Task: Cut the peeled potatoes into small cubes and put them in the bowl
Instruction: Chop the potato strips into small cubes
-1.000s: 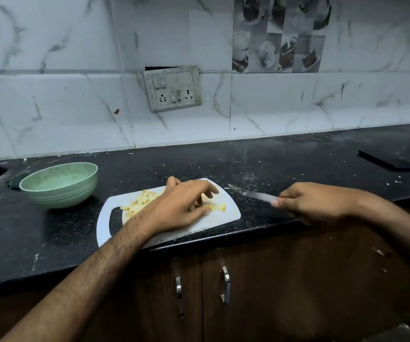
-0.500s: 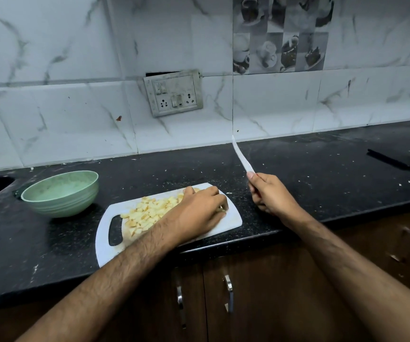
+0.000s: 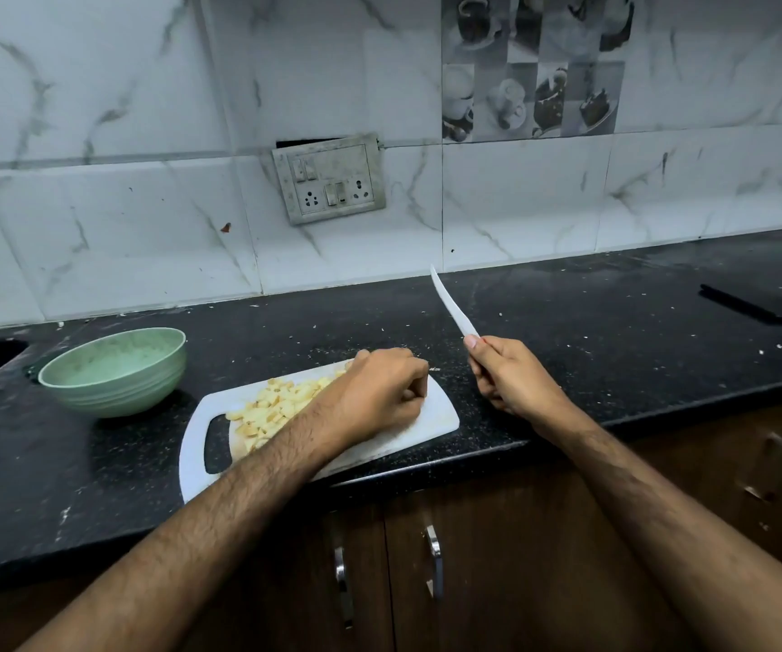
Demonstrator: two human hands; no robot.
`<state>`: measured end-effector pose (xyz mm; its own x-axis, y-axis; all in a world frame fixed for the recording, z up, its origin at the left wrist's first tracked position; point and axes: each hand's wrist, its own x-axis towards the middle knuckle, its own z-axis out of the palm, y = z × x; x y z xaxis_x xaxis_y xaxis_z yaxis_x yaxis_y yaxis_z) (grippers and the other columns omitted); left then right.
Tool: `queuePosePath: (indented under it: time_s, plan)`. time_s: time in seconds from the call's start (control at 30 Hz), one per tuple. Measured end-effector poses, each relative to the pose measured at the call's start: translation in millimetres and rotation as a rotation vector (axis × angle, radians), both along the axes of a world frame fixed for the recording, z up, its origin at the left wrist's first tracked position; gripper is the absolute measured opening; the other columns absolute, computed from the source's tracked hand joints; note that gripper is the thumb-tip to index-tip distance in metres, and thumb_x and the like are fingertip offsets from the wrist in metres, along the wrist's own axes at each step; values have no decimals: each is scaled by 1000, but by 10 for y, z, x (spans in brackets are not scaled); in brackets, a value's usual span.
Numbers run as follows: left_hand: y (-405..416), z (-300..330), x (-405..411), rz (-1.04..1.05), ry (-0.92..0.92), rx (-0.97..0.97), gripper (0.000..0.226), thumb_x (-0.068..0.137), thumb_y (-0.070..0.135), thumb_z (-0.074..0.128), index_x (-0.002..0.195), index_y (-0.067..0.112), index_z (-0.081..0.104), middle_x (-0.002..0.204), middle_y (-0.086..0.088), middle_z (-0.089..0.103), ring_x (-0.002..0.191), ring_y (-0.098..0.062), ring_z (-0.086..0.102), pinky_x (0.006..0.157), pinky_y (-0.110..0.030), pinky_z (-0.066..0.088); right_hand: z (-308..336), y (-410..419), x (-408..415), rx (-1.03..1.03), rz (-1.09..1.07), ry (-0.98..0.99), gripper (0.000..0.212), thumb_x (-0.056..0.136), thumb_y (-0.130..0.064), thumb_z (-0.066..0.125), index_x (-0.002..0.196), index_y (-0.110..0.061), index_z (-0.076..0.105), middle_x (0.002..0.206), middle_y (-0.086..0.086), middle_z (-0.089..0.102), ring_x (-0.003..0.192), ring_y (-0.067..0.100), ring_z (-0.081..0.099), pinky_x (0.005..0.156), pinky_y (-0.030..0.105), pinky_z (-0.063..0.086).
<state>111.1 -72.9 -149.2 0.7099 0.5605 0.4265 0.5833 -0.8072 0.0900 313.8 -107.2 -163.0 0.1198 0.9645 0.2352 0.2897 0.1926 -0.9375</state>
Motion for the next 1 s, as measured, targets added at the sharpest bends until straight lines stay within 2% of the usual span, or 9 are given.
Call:
queuePosePath:
  time_s: [0.17, 0.27, 0.33, 0.4, 0.5, 0.6, 0.73, 0.87, 1.0]
  plan:
    - [105, 243, -421, 31, -168, -19, 10, 84, 7, 72, 81, 16, 69, 81, 7, 65, 72, -4, 61, 67, -21, 49, -8, -2, 7, -2, 5, -10, 41, 103, -40, 45, 75, -12, 46, 49, -2, 33, 38, 9, 25, 37, 19, 21]
    - [191, 224, -669, 117, -191, -96, 14, 87, 13, 72, 86, 26, 68, 87, 14, 67, 81, 2, 62, 74, -27, 52, -8, 2, -1, -1, 5, -7, 41, 104, -39, 45, 74, -11, 45, 48, -2, 31, 38, 9, 24, 37, 18, 20]
    - [229, 160, -750, 176, -177, -126, 15, 86, 22, 75, 88, 34, 67, 87, 21, 68, 83, 4, 62, 83, -38, 51, -7, 4, -5, 1, 9, 0, 41, 104, -38, 45, 73, -11, 45, 48, -3, 30, 39, 9, 23, 37, 18, 19]
    - [231, 122, -769, 203, -199, -123, 12, 86, 33, 77, 90, 38, 66, 84, 24, 69, 83, 6, 63, 91, -43, 46, -7, 6, -6, 2, 13, -5, 41, 104, -38, 45, 73, -11, 45, 48, -3, 30, 39, 9, 24, 37, 18, 19]
    - [201, 120, -715, 252, -224, -20, 5, 95, 39, 66, 93, 36, 68, 80, 23, 69, 84, 6, 60, 95, -40, 32, -12, 9, -3, 4, 12, -19, 41, 104, -39, 45, 74, -11, 45, 48, -4, 31, 39, 9, 25, 37, 18, 20]
    - [156, 129, -591, 243, -183, 105, 12, 100, 39, 58, 96, 33, 68, 87, 21, 66, 91, 0, 54, 90, -40, 29, -17, 2, 0, 7, 13, -31, 41, 104, -40, 45, 74, -11, 46, 48, -5, 32, 38, 8, 26, 37, 19, 21]
    - [131, 85, -341, 243, -40, 98, 11, 98, 40, 58, 104, 33, 65, 99, 18, 66, 101, -6, 53, 93, -42, 28, -21, 15, 3, 4, 11, -67, 41, 104, -40, 45, 74, -11, 47, 49, -6, 36, 39, 8, 30, 37, 19, 24]
    - [163, -22, -183, 298, 36, 100, 18, 95, 42, 61, 111, 33, 62, 99, 18, 69, 105, -10, 52, 90, -42, 25, 37, 17, 24, -59, 10, -107, 43, 103, -42, 44, 73, -11, 49, 47, -3, 39, 39, 10, 32, 38, 20, 26]
    - [206, -36, -136, 337, 26, 82, 21, 92, 35, 63, 112, 33, 62, 93, 17, 70, 105, -11, 53, 88, -42, 24, 176, -126, 59, -160, -26, -379, 48, 102, -47, 43, 71, -13, 57, 46, -4, 50, 42, 14, 43, 47, 26, 36]
